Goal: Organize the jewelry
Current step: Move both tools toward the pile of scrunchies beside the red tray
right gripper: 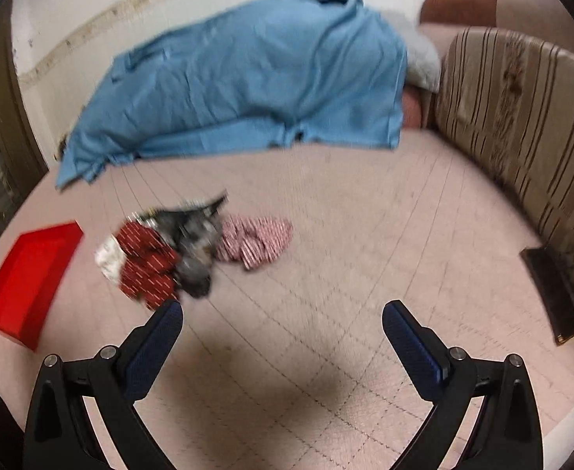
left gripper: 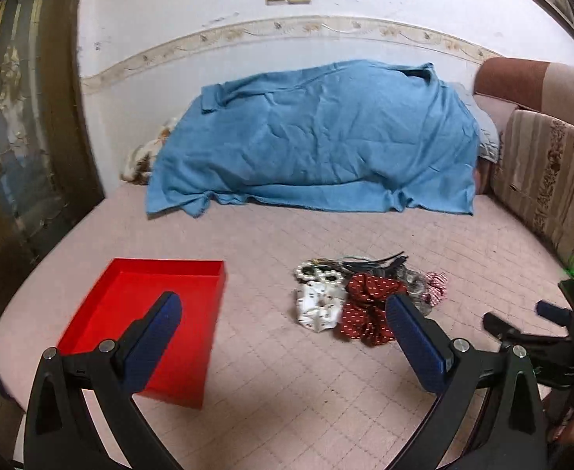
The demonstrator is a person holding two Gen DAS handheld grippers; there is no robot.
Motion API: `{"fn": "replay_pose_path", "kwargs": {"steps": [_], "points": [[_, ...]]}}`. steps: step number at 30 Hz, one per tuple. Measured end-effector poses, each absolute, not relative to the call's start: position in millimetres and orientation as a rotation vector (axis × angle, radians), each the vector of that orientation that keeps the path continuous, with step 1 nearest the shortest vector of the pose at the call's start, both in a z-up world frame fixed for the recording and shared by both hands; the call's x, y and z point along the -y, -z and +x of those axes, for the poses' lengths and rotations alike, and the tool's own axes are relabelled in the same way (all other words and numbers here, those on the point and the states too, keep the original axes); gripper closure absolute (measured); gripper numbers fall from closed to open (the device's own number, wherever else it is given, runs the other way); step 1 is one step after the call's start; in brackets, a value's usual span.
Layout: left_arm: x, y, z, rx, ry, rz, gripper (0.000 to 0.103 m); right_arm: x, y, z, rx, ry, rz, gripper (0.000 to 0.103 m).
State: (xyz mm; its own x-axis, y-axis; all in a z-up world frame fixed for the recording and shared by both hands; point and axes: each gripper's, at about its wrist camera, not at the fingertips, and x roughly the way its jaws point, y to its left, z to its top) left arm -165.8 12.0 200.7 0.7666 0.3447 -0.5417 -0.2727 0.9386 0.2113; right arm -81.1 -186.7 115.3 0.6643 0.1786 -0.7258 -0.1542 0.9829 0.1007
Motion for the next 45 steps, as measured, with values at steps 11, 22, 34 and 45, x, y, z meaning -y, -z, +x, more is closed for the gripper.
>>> {"fn": "replay_pose_path", "kwargs": {"steps": [11, 22, 34, 45], "points": [[-26, -223, -209, -0.536, -0.36, 0.092, 0.0, 172, -171, -131, -0.571, -0.188, 0.036, 0.0], [-40, -217, -224, -0.586, -0.332, 0.016, 0.0, 164, -167, -145, -0.63, -0.197, 0.057, 0.0], [-44, -204, -220, -0.632, -0.325, 0.006, 0.0, 163, -166, -149, -0.628, -0.179, 0.053, 0.0], [-51, -184, -206, -0.697, -0.318, -0.021, 0.0, 162, -150, -139, -0.643, -0.171, 0.036, 0.0]]}}
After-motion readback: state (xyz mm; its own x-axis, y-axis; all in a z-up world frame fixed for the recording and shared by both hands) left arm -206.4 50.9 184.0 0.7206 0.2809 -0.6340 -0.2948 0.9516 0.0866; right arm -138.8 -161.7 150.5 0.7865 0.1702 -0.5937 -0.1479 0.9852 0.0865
